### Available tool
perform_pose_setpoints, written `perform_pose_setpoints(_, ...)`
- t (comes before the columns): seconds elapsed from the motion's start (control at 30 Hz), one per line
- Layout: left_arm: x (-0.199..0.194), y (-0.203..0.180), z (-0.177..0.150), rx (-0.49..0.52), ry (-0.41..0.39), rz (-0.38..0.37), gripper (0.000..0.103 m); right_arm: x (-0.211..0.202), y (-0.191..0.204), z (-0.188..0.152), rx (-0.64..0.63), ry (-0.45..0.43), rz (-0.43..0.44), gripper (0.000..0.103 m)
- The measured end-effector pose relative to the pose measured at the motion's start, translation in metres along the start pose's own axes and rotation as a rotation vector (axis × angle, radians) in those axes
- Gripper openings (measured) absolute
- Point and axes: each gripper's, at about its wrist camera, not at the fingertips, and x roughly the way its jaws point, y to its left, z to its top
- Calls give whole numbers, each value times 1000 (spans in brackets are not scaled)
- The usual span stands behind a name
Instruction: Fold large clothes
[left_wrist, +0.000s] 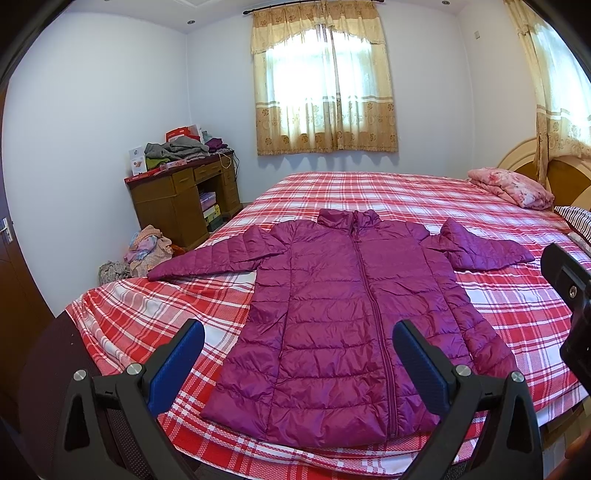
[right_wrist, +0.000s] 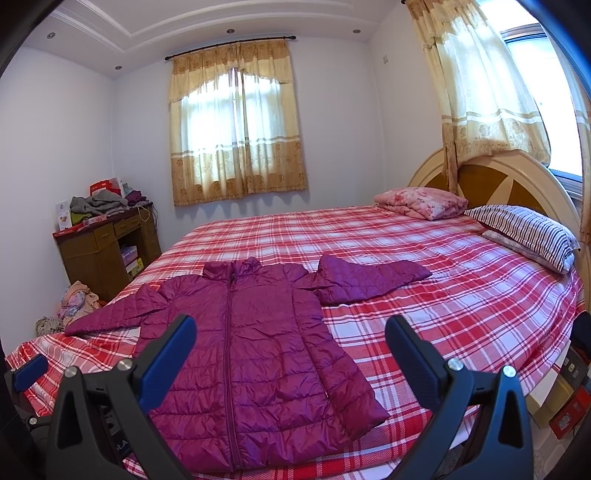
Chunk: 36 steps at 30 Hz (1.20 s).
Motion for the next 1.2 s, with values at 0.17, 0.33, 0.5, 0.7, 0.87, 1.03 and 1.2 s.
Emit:
perform_pose_setpoints(0.17,2,0,1,2,7,0,102,1,1,0,-5,10,0,103)
perform_pose_setpoints(0.33,5,-1,1,4,16,4,102,6,2,0,-4,30,4,103)
perform_pose_setpoints(0.5,13,0,0,-2,40,3,102,11,0,2,4,40,15,103)
perform_pose_setpoints(0.7,28,-2,-2,6,77,20,102,31,-2,-2,12,93,33,103)
perform_pose_setpoints(0.87,46,-4,-1,16,115,14,102,52,-1,-1,-17,140,51,103)
perform_pose_setpoints(1.03,68,5,18,5,108,-32,102,92,-9,7,-47,220,81,103)
perform_pose_setpoints(1.2,121,28,53,-49,204,-55,102,139,-49,36,3,289,119,103)
